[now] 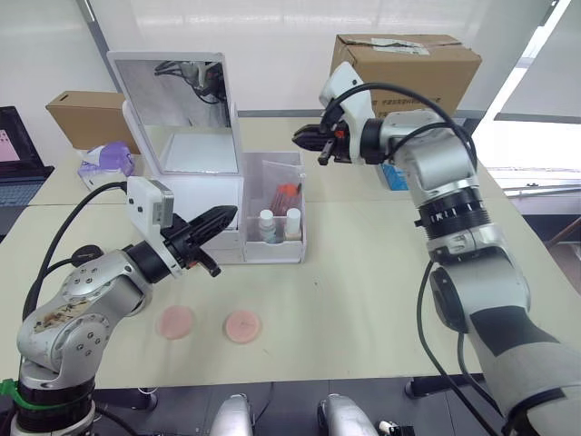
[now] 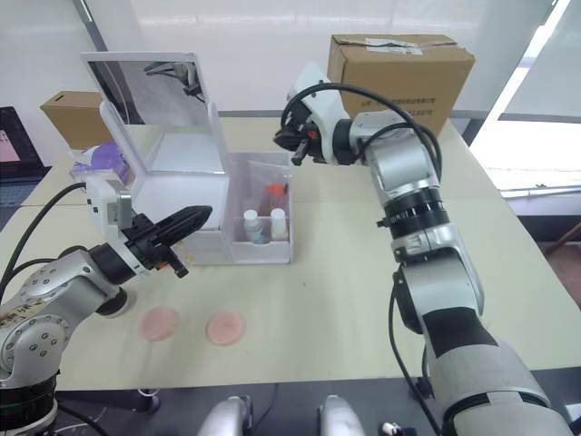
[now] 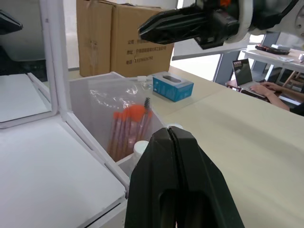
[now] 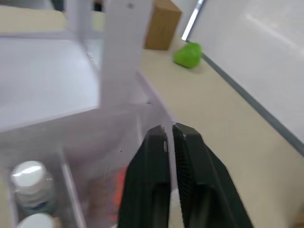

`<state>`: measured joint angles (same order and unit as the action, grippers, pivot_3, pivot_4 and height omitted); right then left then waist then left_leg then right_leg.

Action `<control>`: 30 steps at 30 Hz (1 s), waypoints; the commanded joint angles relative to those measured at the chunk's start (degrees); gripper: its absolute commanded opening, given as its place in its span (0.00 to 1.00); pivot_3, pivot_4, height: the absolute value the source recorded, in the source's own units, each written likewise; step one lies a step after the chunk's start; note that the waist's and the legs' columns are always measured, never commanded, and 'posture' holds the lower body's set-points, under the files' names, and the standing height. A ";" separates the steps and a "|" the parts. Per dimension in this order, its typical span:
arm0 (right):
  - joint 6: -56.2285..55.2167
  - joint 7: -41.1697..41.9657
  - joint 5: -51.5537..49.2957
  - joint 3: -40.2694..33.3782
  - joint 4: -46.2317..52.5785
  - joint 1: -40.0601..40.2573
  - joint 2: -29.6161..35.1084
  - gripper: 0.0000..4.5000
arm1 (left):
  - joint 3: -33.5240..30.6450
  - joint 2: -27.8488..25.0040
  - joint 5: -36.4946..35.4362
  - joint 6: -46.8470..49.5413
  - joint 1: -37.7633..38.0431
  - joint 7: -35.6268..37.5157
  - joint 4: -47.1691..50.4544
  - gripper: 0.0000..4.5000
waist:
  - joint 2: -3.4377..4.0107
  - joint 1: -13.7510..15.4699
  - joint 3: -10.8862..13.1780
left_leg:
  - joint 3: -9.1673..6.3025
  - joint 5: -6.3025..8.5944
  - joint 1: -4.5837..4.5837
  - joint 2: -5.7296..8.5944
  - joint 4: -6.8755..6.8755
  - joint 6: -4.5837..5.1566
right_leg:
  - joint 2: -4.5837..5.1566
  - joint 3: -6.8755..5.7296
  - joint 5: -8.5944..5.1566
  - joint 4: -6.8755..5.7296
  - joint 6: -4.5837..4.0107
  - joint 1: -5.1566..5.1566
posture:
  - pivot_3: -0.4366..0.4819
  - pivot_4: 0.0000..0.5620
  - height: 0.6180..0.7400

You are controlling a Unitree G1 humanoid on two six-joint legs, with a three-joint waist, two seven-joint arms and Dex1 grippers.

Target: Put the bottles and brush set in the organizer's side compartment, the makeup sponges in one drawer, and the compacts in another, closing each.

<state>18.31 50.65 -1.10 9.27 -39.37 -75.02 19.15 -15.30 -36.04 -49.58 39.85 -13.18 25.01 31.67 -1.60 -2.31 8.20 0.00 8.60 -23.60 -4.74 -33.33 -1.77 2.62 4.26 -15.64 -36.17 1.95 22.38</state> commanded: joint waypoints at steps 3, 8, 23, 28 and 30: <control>-9.85 -6.73 4.34 1.73 -9.63 -4.61 -5.03 0.01 | -1.40 1.62 -1.24 -0.88 -2.15 -2.83 3.37 0.00 | 0.00 -0.26 0.00 | -0.01 0.00 0.03 -0.01 0.01 0.01 | -0.02 0.00 0.00 -0.04 0.00 0.00 | 0.48 0.27 0.98; -15.44 -11.75 9.41 4.99 -19.55 -4.03 -9.39 0.01 | -1.87 1.33 -0.89 -0.40 -1.45 -3.63 4.37 0.00 | 0.00 -0.28 0.00 | -0.01 0.00 0.04 -0.03 0.02 0.01 | -0.05 0.01 0.01 -0.05 -0.01 -0.01 | 0.48 0.27 0.98; -31.85 -20.17 9.78 0.75 -31.84 -9.58 -14.24 0.01 | 0.46 1.87 1.05 -1.10 -2.58 -2.96 2.69 0.00 | 0.00 -0.26 0.00 | -0.03 0.00 0.03 -0.04 0.03 0.00 | -0.05 -0.01 0.02 -0.08 -0.02 0.00 | 0.48 0.27 0.98; -24.39 -4.24 1.58 -6.45 -28.98 -13.38 -10.59 0.01 | 0.74 1.66 1.68 -1.65 -2.81 -1.72 1.50 0.00 | 0.00 -0.24 0.00 | -0.03 0.00 0.07 -0.04 0.03 0.00 | -0.05 -0.01 0.02 -0.06 -0.02 -0.06 | 0.48 0.27 0.98; -18.50 3.59 -1.66 -8.12 -25.58 -13.19 -8.95 0.01 | 0.40 1.48 1.99 -1.84 -2.73 -1.19 1.12 0.00 | 0.00 -0.19 0.00 | -0.03 0.00 0.08 -0.04 0.02 0.00 | -0.06 -0.02 0.02 -0.06 -0.01 -0.09 | 0.48 0.27 0.98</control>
<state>-4.36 47.94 0.60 3.01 -68.65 -87.11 9.05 -13.84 -33.96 -47.93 39.77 -15.12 23.17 32.25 -1.59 -2.50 8.20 -0.04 8.60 -23.50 -4.78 -33.31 -1.76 2.57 4.24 -15.62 -36.22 1.94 22.28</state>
